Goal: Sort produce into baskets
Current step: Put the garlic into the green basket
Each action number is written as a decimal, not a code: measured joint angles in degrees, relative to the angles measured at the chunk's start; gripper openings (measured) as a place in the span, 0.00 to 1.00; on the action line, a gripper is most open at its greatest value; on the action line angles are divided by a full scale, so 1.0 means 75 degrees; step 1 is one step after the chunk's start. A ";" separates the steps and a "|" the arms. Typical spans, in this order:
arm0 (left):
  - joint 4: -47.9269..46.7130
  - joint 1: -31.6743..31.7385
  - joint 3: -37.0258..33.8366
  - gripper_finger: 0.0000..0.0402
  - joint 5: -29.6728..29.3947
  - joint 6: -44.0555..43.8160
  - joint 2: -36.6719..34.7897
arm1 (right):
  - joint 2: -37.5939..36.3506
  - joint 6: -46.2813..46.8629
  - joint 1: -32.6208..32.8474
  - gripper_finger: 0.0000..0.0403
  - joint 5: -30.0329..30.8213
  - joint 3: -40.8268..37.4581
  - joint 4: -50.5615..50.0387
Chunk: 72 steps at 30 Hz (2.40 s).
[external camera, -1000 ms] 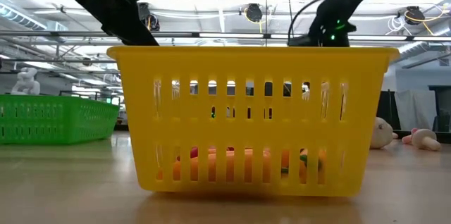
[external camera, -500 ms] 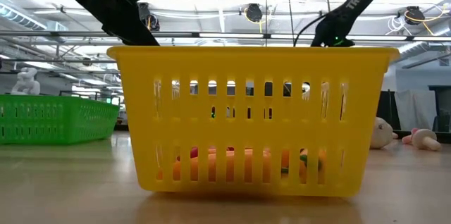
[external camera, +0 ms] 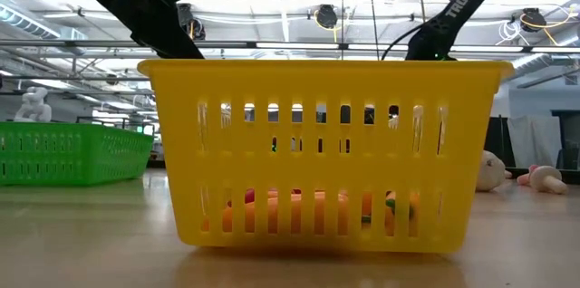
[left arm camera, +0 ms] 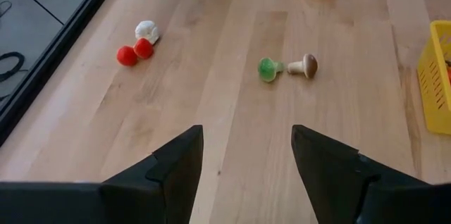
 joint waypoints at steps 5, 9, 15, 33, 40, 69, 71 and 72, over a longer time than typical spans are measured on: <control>0.0027 0.0000 0.0000 0.56 -0.0002 -0.0024 0.0000 | 0.0009 -0.0009 0.0000 0.31 -0.0001 0.0078 0.0049; 0.0024 0.0000 -0.0003 0.56 0.0001 -0.0202 0.0000 | 0.0042 -0.0036 0.0003 0.26 0.0008 0.0263 -0.0159; 0.0029 0.0000 -0.0003 0.56 0.0001 -0.0205 0.0000 | -0.0107 -0.0145 0.0073 0.26 0.0115 0.0451 -0.0238; 0.1273 -0.0009 -0.0006 0.56 0.0109 0.0402 0.0000 | -0.1265 0.0804 0.2376 0.26 -0.4363 0.0647 0.4670; 0.1779 -0.0012 -0.0006 0.56 0.0107 0.0986 0.0000 | -0.1265 0.1419 0.3699 0.26 -0.5005 0.0652 0.7665; 0.5593 -0.0347 -0.0006 0.56 0.0116 0.5096 0.0828 | -0.1268 0.2417 0.4730 0.26 -0.3526 0.0652 1.0932; 0.5734 -0.0350 -0.0006 0.56 0.0103 0.5231 0.0869 | -0.1268 0.2430 0.4736 0.26 -0.3548 0.0652 1.0935; 0.5803 -0.0344 -0.0006 0.56 0.0103 0.5257 0.0879 | -0.1268 0.2429 0.4736 0.26 -0.3548 0.0652 1.0938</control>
